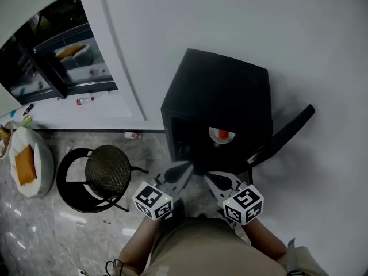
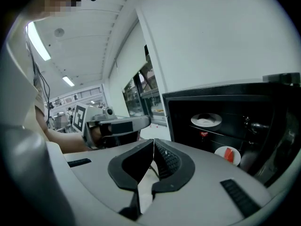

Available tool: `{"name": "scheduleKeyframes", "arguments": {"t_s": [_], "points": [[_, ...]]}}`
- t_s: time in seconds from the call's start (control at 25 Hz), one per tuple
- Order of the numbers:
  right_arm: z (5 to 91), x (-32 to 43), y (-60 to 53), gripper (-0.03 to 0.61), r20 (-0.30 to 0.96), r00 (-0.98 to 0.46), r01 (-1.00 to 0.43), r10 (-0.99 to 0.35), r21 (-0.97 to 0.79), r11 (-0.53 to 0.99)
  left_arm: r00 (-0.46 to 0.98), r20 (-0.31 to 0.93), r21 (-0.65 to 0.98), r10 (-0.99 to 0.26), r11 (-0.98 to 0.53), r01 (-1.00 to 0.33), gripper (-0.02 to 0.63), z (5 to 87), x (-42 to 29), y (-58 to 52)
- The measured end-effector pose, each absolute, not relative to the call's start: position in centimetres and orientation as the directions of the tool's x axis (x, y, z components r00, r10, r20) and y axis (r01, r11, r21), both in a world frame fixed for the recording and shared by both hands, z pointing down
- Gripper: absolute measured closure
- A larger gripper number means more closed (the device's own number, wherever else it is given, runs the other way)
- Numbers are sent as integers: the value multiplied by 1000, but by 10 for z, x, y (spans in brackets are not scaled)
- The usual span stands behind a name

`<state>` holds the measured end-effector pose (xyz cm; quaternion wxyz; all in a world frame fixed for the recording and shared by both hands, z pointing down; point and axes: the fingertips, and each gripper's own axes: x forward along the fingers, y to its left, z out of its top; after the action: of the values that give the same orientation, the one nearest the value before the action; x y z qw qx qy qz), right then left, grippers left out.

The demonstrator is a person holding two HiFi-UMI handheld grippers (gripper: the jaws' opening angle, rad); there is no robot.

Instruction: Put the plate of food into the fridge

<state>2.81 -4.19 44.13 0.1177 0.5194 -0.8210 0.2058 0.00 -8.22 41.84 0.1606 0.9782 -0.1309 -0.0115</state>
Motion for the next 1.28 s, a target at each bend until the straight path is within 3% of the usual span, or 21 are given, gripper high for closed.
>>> {"name": "scheduleKeyframes", "arguments": {"t_s": [0.72, 1.28], "points": [[441, 72, 27, 557, 381, -472, -881, -795, -210, 423, 931, 38, 210, -363, -908, -363, 601, 401, 34, -5], [452, 33, 34, 557, 369, -626, -778, -687, -246, 578, 834, 70, 205, -547, -810, -549, 601, 403, -18, 17]]}}
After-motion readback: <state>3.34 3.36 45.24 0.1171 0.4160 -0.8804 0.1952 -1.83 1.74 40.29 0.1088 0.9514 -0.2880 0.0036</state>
